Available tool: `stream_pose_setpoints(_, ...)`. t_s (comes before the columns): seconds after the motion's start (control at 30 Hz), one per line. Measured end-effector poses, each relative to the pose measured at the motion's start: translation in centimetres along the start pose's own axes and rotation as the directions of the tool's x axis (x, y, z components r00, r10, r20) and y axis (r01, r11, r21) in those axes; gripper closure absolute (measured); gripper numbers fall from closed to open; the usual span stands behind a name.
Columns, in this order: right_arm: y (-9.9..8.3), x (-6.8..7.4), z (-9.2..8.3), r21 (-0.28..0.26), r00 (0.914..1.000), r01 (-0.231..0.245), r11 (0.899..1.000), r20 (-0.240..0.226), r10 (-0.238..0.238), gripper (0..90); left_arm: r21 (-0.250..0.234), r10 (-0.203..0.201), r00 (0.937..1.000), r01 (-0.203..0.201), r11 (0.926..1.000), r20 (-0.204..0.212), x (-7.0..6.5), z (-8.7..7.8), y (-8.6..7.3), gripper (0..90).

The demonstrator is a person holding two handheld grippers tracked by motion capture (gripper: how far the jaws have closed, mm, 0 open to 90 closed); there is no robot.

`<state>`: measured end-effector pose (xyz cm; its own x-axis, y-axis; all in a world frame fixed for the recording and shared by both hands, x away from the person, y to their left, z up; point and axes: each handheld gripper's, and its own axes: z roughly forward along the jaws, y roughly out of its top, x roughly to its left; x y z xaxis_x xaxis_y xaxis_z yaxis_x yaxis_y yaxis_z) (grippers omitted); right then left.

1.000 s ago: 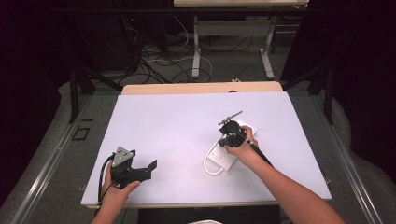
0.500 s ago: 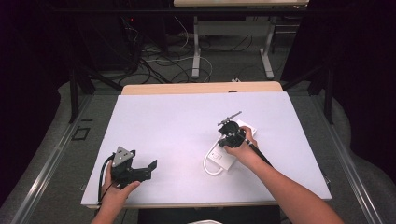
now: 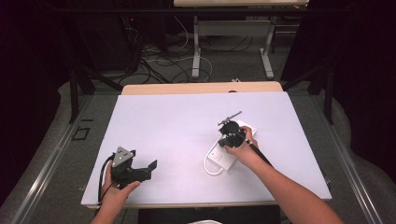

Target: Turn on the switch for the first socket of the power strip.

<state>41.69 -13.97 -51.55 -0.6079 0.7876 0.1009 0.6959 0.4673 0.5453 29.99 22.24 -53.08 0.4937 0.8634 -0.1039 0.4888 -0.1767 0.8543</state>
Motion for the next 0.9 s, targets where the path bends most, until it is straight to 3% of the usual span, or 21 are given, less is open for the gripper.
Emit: stream_pose_setpoints(0.9, -0.24, -0.08, 0.02, -0.018, 0.9999, -0.012, 1.0, -0.005, 0.012, 90.0, -0.001, 0.001, 1.0, -0.001, 1.0, 0.0, 0.01, 0.05, 0.01, 4.7)
